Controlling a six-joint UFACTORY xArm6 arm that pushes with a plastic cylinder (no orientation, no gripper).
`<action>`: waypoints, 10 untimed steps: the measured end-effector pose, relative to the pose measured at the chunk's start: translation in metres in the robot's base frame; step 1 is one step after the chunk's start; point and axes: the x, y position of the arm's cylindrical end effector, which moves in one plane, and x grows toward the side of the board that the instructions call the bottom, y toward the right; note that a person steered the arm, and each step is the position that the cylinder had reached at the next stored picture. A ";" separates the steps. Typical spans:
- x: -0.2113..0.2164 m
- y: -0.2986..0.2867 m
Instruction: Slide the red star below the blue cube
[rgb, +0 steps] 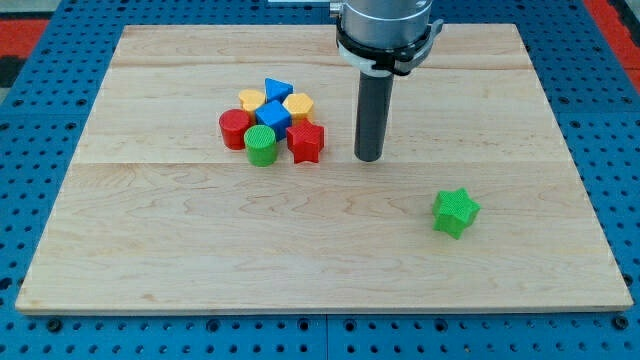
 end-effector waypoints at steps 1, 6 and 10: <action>0.000 -0.001; 0.001 -0.038; 0.006 -0.060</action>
